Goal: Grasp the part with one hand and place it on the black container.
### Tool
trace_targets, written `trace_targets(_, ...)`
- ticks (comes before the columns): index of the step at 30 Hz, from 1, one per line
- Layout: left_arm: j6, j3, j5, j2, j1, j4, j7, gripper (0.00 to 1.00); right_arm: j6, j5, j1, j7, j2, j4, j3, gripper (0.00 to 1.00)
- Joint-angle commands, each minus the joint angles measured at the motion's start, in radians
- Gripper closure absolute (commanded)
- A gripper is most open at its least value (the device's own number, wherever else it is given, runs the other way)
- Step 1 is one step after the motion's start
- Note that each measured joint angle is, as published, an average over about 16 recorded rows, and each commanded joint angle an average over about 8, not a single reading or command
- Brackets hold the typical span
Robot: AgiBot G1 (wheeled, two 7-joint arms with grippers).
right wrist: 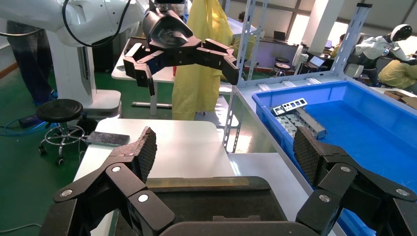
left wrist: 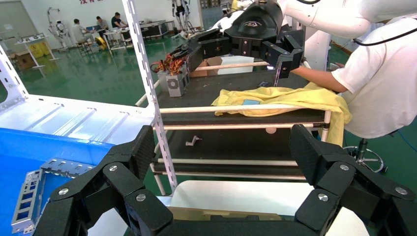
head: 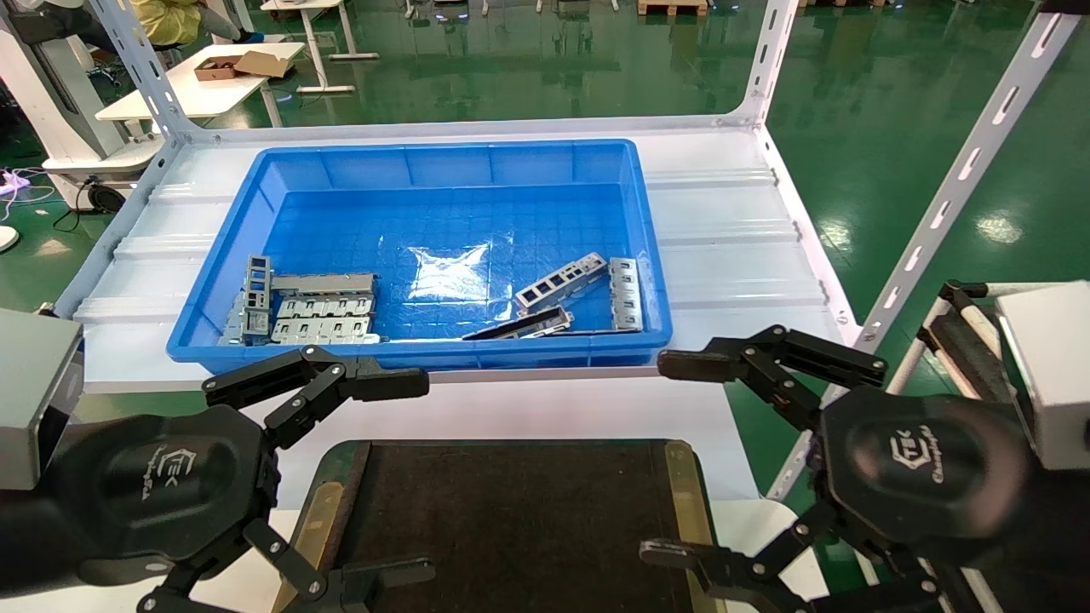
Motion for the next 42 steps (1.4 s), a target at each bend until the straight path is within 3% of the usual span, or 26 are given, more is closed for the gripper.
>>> trace_targets(1,0.0,0.0,0.0,0.0,0.0,0.0,0.0,0.0,0.0,0.0,0.0,0.0,0.0,0.0,0.0,0.0)
trace_targets(42,-0.007,0.002,0.005,0.01,-0.011,0.001,0.001,0.0,0.0,0.0,0.0,0.0,0.0,0.0,0.0,0.0)
